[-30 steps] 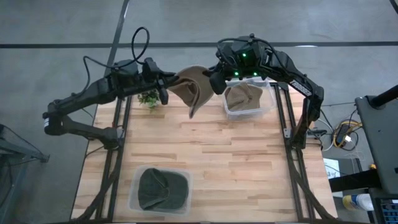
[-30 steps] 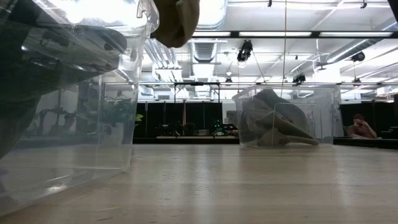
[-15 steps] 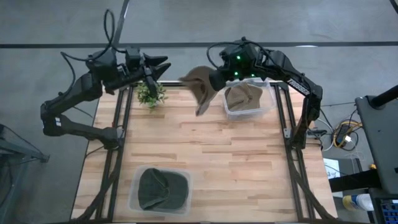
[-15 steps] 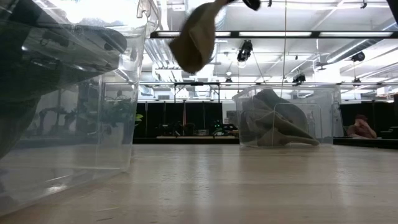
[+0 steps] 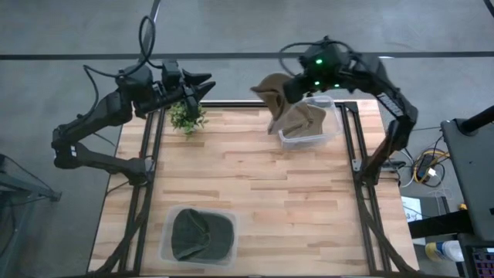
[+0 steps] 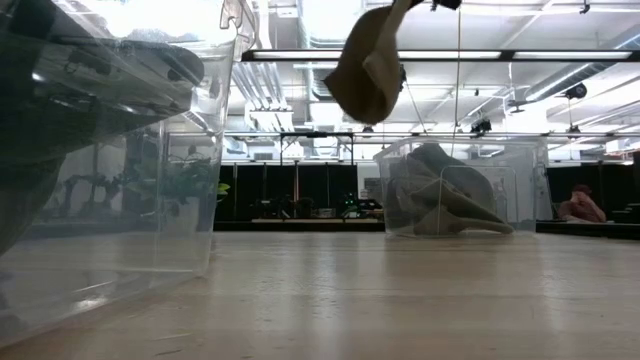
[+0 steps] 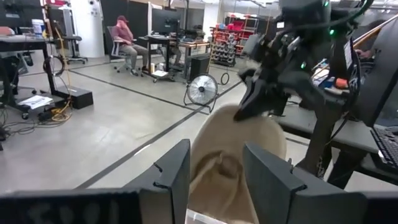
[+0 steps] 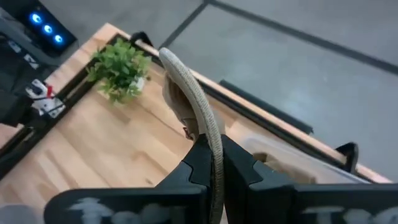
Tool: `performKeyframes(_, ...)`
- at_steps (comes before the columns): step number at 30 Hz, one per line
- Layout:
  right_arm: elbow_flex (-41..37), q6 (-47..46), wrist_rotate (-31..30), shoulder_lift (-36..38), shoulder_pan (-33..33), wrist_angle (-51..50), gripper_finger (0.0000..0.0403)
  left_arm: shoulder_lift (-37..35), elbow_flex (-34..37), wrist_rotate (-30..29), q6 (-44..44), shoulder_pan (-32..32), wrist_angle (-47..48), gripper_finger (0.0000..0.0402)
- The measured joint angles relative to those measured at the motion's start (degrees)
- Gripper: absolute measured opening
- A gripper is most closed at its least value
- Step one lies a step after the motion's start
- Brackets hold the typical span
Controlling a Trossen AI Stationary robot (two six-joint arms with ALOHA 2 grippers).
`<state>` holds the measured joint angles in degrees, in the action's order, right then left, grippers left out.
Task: Pick & Place hat
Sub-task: Put the brown cap into the top transparent bin
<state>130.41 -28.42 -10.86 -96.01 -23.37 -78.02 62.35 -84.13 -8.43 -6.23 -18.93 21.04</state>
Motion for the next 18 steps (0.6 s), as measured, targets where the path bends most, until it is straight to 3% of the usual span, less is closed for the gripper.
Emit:
performKeyframes(9,-8.3,0.9,0.8,11.5,-3.4,1.1,0.0008,0.1,0.1,-0.5,0.4,-0.1,-0.9,0.0139)
performKeyframes(13,-17.7,-0.2,1.2,19.4,-3.2,5.8,0.0008,0.1,0.1,-0.7,1.4,-0.1,-1.6,0.0139)
performKeyframes(18,-33.5,-2.7,4.6,29.4,-3.3,20.9,0.0008,0.1,0.1,-0.7,1.5,-0.1,-2.9,0.0139)
